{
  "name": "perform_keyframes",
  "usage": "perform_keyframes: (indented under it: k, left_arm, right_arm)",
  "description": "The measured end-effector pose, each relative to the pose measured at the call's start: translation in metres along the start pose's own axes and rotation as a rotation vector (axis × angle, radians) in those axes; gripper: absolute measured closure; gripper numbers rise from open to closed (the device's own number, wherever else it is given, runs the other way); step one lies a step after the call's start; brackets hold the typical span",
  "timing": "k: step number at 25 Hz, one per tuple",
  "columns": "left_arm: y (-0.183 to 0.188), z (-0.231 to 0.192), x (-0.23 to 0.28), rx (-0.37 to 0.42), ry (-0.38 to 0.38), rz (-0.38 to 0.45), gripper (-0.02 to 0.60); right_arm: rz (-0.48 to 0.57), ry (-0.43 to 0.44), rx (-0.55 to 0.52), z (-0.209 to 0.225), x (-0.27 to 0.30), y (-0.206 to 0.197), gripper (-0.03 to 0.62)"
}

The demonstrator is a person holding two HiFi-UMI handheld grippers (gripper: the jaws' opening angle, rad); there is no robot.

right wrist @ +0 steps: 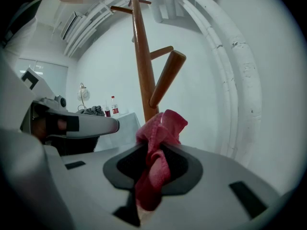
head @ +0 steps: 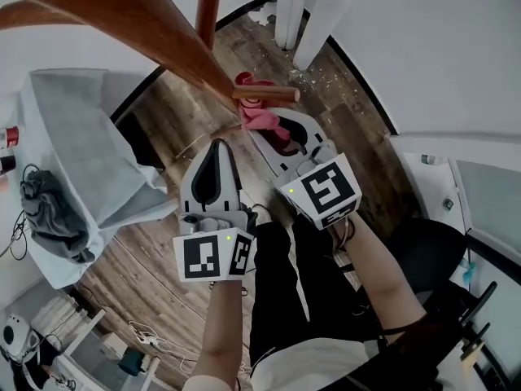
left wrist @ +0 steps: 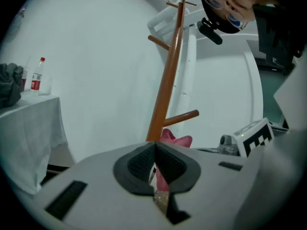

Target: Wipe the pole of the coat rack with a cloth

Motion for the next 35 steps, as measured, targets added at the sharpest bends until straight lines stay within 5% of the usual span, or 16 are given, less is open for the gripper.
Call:
perform_keyframes:
  k: [14,27,35]
  left_arm:
    - [-0.035,-0.010,0.019,0.038,0.000,0.019,0.572]
    - [-0.075,-0.017,0.043,0.069,-0.010,0.049,0.572]
    - [-0.101,-0.016,0.057,0.093,-0.014,0.063,0.572]
  right_arm:
    - [0.072,0.033,-0.111,0.008,0.017,-0.004,0.502]
    - [0.220,0.059,-0.066,0.015,0.018,-0.005,0.502]
    - [0.204,0.069,-0.084,0.028,0.016,-0.021,0.502]
Point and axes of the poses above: the fingertips, and each gripper's own axes: x forward along the fingers, z to its right, y out of its top, the point moved 4 cm from there along -x, backward along the fingers, and after that the axes turned 14 degrees about x, right-handed, at the moved point
